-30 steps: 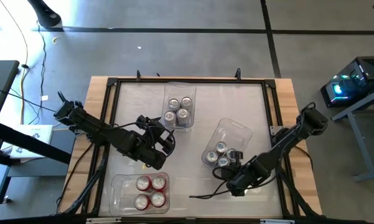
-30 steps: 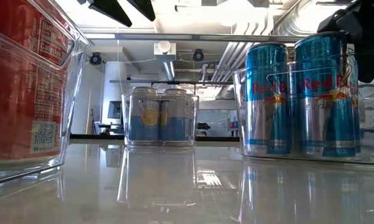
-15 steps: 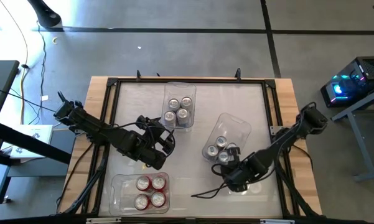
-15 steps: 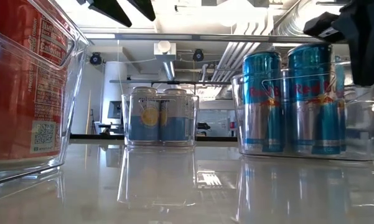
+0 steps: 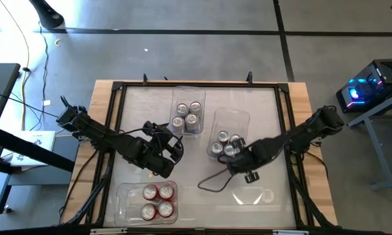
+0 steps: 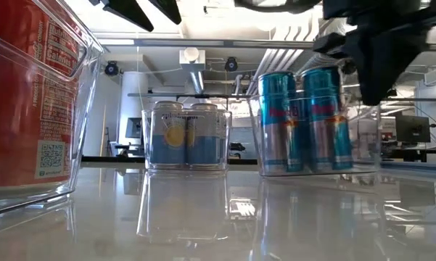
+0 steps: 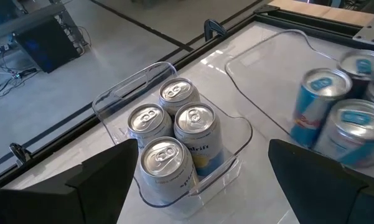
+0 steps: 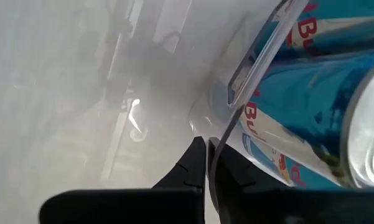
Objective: Sort soda cans
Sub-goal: Move the bottom right transparent bin to the top center of the table
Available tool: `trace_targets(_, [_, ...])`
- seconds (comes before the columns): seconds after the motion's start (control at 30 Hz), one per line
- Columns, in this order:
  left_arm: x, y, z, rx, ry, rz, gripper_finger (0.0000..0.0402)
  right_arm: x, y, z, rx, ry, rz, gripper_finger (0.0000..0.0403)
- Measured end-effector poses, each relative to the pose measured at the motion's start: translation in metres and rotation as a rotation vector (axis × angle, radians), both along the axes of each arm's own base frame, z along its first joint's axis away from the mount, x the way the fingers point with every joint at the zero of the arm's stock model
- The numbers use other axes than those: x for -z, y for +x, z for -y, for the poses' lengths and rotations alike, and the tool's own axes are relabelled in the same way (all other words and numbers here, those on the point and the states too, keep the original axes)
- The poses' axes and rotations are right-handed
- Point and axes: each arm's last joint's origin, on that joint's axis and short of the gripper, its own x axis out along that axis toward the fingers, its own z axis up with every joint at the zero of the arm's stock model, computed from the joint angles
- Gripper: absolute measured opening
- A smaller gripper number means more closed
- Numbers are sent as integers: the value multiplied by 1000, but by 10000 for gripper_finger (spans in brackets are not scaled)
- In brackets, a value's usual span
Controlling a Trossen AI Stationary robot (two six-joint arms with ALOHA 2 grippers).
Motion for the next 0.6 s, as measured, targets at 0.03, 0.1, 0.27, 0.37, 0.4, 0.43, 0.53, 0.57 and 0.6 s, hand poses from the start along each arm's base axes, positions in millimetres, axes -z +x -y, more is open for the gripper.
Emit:
trace_targets(0.03, [0, 0, 0, 0, 0, 1, 355, -1, 2, 6, -5, 3, -5, 3])
trace_targets(0.1, [0, 0, 0, 0, 0, 0, 355, -1, 5, 17, -16, 6, -16, 3])
trace_targets(0.27, [0, 0, 0, 0, 0, 1, 355, -1, 14, 47, -58, -1, -36, 3])
trace_targets(0.37, [0, 0, 0, 0, 0, 1, 355, -1, 17, 65, -90, -14, -47, 3])
trace_targets(0.4, [0, 0, 0, 0, 0, 0, 355, -2, 18, 71, -95, -16, -50, 3])
trace_targets(0.43, [0, 0, 0, 0, 0, 1, 355, -2, 19, 77, -99, -19, -53, 3])
trace_targets(0.53, [0, 0, 0, 0, 0, 0, 355, -2, 21, 94, -103, -19, -58, 3])
trace_targets(0.57, [0, 0, 0, 0, 0, 0, 355, -2, 21, 99, -100, -16, -61, 3])
trace_targets(0.6, [0, 0, 0, 0, 0, 0, 355, -2, 21, 104, -101, -13, -62, 3])
